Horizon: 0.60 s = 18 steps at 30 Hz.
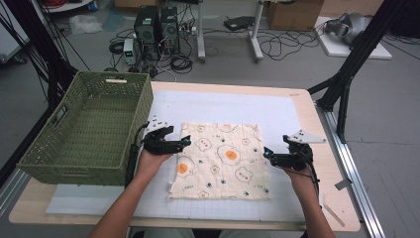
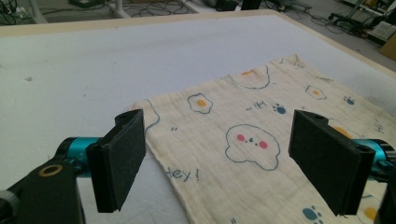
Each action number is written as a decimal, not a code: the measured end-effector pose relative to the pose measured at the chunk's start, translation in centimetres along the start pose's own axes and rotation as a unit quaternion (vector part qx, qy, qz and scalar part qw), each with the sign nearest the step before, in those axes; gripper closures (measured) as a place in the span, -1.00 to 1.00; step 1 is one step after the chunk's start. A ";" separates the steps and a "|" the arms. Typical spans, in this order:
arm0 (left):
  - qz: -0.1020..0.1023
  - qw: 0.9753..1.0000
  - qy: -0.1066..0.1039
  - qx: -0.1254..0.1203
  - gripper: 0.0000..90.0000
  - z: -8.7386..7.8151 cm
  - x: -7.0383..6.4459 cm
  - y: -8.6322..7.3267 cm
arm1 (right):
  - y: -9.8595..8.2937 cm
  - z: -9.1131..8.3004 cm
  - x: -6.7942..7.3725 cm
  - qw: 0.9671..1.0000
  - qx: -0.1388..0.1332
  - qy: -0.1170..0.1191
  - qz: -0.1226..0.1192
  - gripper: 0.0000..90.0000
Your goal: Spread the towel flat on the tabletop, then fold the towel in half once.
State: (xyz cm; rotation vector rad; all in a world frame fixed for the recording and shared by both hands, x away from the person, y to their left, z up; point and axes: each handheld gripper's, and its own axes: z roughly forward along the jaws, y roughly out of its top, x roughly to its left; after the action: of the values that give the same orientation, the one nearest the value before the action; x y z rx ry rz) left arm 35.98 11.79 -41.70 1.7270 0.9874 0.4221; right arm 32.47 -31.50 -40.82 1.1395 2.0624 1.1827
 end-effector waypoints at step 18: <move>0.009 1.000 -0.020 0.007 -0.55 0.1 -0.7 0.0 | -0.6 -0.5 -0.9 1.000 0.003 -0.010 0.009 -0.75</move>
State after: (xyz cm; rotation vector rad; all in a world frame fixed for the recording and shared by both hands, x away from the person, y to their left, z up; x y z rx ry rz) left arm 35.70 11.19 -41.59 1.7526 0.9488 0.3918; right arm 32.31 -32.71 -41.07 1.1709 2.0472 1.1700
